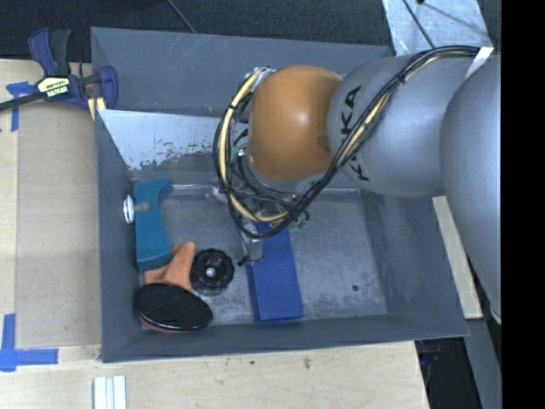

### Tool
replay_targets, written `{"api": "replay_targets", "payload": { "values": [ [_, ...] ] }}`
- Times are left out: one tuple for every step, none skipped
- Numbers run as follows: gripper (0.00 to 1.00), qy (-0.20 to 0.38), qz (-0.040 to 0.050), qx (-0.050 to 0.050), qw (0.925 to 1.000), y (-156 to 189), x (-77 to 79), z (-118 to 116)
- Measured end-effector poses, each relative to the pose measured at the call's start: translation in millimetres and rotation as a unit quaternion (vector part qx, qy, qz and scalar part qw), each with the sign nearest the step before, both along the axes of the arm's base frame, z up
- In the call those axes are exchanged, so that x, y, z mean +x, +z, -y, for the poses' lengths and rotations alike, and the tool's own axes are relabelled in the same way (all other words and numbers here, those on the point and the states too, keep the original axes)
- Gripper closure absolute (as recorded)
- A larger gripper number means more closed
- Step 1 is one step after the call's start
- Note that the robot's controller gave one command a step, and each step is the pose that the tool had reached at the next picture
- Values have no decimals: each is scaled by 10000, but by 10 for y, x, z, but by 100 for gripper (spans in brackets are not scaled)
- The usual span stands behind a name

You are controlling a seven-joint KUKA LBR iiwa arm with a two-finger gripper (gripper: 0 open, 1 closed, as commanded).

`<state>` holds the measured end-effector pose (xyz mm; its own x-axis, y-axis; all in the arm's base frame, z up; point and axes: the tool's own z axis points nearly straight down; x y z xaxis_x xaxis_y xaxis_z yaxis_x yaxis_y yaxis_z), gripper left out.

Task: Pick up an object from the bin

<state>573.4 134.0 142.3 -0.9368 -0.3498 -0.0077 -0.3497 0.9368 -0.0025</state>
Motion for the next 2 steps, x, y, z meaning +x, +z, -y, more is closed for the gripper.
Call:
{"api": "replay_targets", "payload": {
  "values": [
    [0, 656, -18, 1, 9978, -362, -198, -135],
    [100, 1731, -17, -6, 9849, -556, -80, -582]
  ]
}}
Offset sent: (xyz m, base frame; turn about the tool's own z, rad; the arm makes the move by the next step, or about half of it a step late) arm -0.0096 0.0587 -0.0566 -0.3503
